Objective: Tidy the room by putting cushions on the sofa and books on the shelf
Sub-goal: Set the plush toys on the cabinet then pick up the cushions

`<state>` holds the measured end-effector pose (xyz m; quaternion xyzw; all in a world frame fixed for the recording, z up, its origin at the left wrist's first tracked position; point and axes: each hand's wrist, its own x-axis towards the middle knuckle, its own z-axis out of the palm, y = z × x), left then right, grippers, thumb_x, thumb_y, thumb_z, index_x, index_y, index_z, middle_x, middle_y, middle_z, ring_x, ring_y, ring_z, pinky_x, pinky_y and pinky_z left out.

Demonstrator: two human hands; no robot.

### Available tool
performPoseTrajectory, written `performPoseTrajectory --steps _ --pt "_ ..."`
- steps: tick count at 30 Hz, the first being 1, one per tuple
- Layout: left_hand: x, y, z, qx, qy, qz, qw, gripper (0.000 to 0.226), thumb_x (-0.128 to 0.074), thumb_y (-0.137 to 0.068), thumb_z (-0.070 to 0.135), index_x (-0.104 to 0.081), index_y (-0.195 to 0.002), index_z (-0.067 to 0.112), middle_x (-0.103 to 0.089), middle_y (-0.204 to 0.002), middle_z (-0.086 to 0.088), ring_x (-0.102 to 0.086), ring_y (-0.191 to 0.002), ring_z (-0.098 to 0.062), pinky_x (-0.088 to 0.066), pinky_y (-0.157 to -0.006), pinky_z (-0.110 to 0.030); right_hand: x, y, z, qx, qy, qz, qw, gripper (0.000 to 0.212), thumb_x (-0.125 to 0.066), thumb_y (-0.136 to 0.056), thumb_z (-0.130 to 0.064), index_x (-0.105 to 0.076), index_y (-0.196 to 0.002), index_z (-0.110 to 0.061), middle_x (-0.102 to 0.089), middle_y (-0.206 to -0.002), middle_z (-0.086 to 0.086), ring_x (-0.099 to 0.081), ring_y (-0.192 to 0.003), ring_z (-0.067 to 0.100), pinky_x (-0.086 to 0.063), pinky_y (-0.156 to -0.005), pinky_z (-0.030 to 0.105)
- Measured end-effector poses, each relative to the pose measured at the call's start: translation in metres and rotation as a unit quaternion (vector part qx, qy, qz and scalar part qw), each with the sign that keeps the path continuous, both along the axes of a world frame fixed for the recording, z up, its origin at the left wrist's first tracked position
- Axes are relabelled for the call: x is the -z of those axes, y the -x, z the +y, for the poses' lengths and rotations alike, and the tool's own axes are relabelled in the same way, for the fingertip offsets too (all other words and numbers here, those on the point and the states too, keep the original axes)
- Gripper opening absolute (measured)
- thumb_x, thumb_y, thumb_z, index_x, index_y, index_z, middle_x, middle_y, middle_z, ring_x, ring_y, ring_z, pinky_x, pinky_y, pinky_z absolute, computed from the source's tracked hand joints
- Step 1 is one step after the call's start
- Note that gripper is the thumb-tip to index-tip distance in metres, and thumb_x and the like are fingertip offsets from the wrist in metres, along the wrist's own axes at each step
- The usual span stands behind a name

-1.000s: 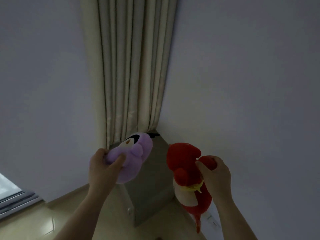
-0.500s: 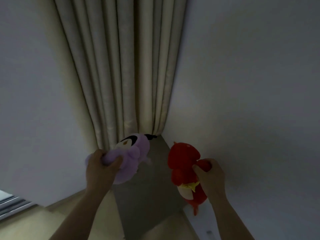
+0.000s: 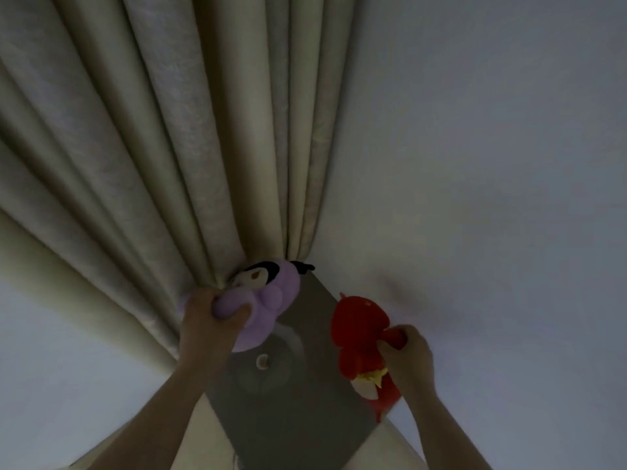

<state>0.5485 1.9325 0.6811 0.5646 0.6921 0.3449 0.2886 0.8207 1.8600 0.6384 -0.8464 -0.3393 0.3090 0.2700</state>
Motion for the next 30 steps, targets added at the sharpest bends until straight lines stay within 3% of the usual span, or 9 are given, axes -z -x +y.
performPoseTrajectory --steps 4,7,16,20,23,27,30 --pt "0.025 -0.006 0.033 0.049 0.005 0.032 0.998 0.027 -0.078 -0.074 0.018 -0.055 -0.085 0.010 -0.053 -0.079 -0.008 -0.050 -0.073 -0.025 -0.031 -0.055 -0.026 0.023 0.005 0.013 0.036 0.027 0.008 0.999 0.019 -0.063 -0.085 -0.013 -0.057 -0.103 -0.017 -0.061 -0.093 0.001 -0.057 -0.083 0.016 -0.043 -0.063 0.022" --pt "0.049 -0.017 0.052 0.075 0.021 0.033 0.996 0.036 -0.077 -0.069 0.031 -0.055 -0.089 0.011 -0.054 -0.087 -0.009 -0.051 -0.079 -0.027 -0.035 -0.064 -0.030 0.039 0.000 0.027 0.045 0.050 0.007 0.998 0.023 -0.063 -0.084 -0.013 -0.057 -0.105 -0.018 -0.061 -0.098 0.003 -0.060 -0.086 0.019 -0.048 -0.067 0.025" --pt "0.110 -0.055 0.092 0.076 0.045 0.019 0.996 0.043 -0.078 -0.072 0.008 -0.056 -0.109 0.004 -0.053 -0.111 -0.013 -0.051 -0.095 -0.024 -0.039 -0.075 -0.030 0.076 -0.016 0.052 0.020 0.104 0.004 0.994 0.029 -0.062 -0.085 -0.015 -0.057 -0.113 -0.013 -0.060 -0.106 0.006 -0.059 -0.089 0.019 -0.049 -0.073 0.027" --pt "0.138 -0.062 0.106 0.085 0.061 0.008 0.994 0.044 -0.079 -0.069 0.004 -0.057 -0.108 0.001 -0.056 -0.111 -0.016 -0.053 -0.097 -0.024 -0.037 -0.074 -0.027 0.087 -0.010 0.066 0.009 0.089 0.002 0.996 0.025 -0.063 -0.085 -0.017 -0.056 -0.110 -0.016 -0.058 -0.105 0.004 -0.056 -0.086 0.016 -0.045 -0.065 0.021" --pt "0.158 -0.064 0.115 0.078 0.086 0.006 0.993 0.043 -0.078 -0.068 0.001 -0.057 -0.105 0.001 -0.056 -0.109 -0.015 -0.050 -0.090 -0.019 -0.037 -0.070 -0.027 0.093 -0.004 0.076 0.005 0.088 -0.005 0.996 0.025 -0.063 -0.083 -0.021 -0.056 -0.108 -0.017 -0.058 -0.103 0.003 -0.057 -0.085 0.017 -0.049 -0.070 0.028" --pt "0.181 -0.055 0.120 0.085 0.134 0.026 0.987 0.040 -0.076 -0.069 0.001 -0.057 -0.103 0.000 -0.054 -0.106 -0.014 -0.051 -0.089 -0.023 -0.034 -0.068 -0.027 0.100 0.001 0.085 -0.008 0.087 -0.014 0.996 0.027 -0.063 -0.084 -0.023 -0.056 -0.109 -0.015 -0.058 -0.103 0.004 -0.056 -0.087 0.018 -0.044 -0.069 0.026" --pt "0.201 -0.045 0.121 0.119 0.139 0.043 0.982 0.046 -0.070 -0.062 0.014 -0.059 -0.103 -0.004 -0.053 -0.105 -0.020 -0.051 -0.089 -0.028 -0.035 -0.071 -0.029 0.103 0.007 0.091 -0.019 0.089 -0.027 0.995 0.032 -0.065 -0.085 -0.026 -0.055 -0.113 -0.016 -0.057 -0.104 0.001 -0.054 -0.089 0.017 -0.041 -0.071 0.026"
